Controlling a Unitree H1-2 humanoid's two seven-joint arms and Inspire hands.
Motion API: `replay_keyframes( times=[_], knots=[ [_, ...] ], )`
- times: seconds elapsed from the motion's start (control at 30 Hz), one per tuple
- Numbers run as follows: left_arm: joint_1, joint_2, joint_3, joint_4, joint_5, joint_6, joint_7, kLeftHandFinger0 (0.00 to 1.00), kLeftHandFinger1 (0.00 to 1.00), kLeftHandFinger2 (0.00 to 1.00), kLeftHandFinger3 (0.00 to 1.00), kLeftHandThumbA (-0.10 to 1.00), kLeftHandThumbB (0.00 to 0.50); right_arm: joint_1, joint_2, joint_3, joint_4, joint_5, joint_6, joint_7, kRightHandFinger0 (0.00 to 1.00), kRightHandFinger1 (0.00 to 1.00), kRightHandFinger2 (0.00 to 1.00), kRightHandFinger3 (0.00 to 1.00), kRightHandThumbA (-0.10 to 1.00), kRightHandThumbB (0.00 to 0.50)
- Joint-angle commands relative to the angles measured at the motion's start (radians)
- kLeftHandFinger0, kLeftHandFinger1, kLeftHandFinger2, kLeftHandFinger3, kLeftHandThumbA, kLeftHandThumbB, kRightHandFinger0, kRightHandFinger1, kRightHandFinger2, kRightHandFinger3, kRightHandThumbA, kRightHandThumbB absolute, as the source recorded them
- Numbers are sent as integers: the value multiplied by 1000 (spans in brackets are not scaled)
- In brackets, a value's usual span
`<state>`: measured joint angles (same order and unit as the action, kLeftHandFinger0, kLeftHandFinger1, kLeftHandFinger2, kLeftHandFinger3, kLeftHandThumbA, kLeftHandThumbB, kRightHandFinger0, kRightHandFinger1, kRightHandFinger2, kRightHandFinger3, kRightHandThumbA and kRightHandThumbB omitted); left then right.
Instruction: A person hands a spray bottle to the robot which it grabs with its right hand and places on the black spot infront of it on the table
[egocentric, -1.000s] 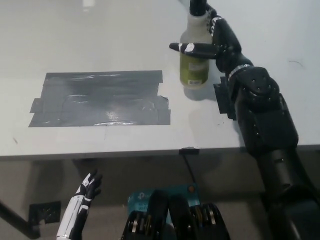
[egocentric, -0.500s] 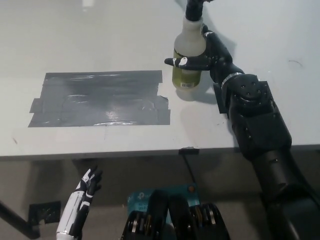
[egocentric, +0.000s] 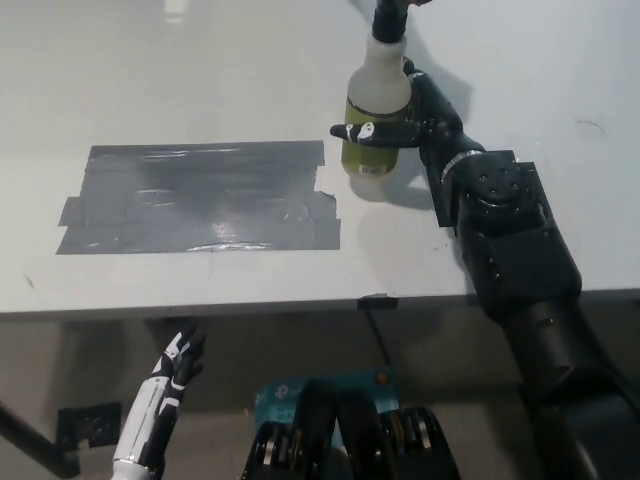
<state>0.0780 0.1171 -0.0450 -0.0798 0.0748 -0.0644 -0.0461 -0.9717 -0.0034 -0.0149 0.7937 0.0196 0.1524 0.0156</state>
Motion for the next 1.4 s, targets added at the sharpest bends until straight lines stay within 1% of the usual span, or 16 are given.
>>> replay_keyframes(
  times=[0.0, 0.07, 0.13, 0.2, 0.27, 0.33, 0.4, 0.47, 0.53, 0.6, 0.77, 0.83, 0.9, 0.97, 1.1, 1.37],
  knots=[
    [-11, 10, 1, -32, -1, -5, -11, 1000, 1000, 1000, 1000, 965, 22, -96, 26, -3, 45, -67, -122, -177, 13, 80, 231, 204, 595, 436],
    [-16, 9, 2, -32, -3, -3, -11, 1000, 1000, 1000, 1000, 967, 25, -99, 29, -4, 49, -73, -146, -200, 0, 31, 223, 97, 566, 399],
    [-17, 10, 4, -33, -5, -2, -12, 1000, 1000, 1000, 1000, 968, 26, -94, 36, -10, 33, -74, -152, -217, 0, 71, 273, 152, 579, 383],
    [-18, 13, 4, -31, -4, -7, -12, 1000, 1000, 1000, 1000, 970, 23, -91, 40, -12, 21, -81, -161, -236, 0, 77, 285, 104, 594, 368],
    [-18, 13, 4, -32, -6, -1, -14, 1000, 1000, 1000, 1000, 971, 20, -89, 36, -4, 13, -105, -183, -266, 0, 47, 232, 19, 582, 363],
    [-20, 14, 5, -31, -5, 2, -14, 1000, 1000, 1000, 1000, 978, 34, -81, 30, -3, -3, -114, -210, -276, 0, 34, 208, 0, 579, 361],
    [-19, 14, 6, -31, -7, 3, -13, 1000, 1000, 1000, 1000, 982, 33, -73, 32, -19, -20, -95, -233, -270, 0, 23, 186, 0, 550, 373],
    [-19, 12, 7, -32, -9, 7, -12, 1000, 1000, 1000, 1000, 981, 31, -67, 32, -29, -35, -81, -240, -266, 0, 41, 236, 0, 543, 367],
    [-19, 10, 8, -33, -10, 7, -12, 1000, 1000, 1000, 1000, 963, 11, -56, 17, -25, -68, -115, -240, -304, 0, 80, 302, 25, 628, 379],
    [-20, 10, 7, -31, -9, 3, -11, 1000, 1000, 1000, 1000, 962, 7, -42, 2, -26, -109, -133, -229, -323, 0, 74, 301, 41, 681, 404],
    [-12, 16, 7, -26, -16, -11, -17, 1000, 1000, 1000, 1000, 968, 17, 6, -47, -33, -200, -160, -228, -334, 0, 91, 309, 82, 714, 406],
    [-10, 16, 8, -20, -16, -18, -17, 1000, 1000, 1000, 1000, 964, 23, 21, -74, -44, -205, -145, -263, -323, 8, 110, 319, 79, 670, 395],
    [-8, 14, 9, -18, -14, -17, -16, 1000, 1000, 1000, 1000, 956, 32, 36, -93, -49, -220, -146, -266, -323, 25, 146, 344, 110, 682, 398],
    [-7, 15, 9, -14, -10, -21, -15, 1000, 1000, 1000, 1000, 960, 25, 55, -121, -53, -236, -160, -264, -333, 38, 171, 367, 130, 665, 372],
    [-5, 14, 8, -10, -8, -28, -14, 1000, 1000, 1000, 1000, 962, 18, 87, -148, -73, -244, -138, -262, -323, 53, 217, 413, 179, 651, 376],
    [-7, 11, 9, -9, -1, -23, -8, 1000, 1000, 1000, 1000, 965, 10, 132, -155, -86, -192, -141, -320, -345, 31, 218, 407, 180, 614, 361]
  ],
)
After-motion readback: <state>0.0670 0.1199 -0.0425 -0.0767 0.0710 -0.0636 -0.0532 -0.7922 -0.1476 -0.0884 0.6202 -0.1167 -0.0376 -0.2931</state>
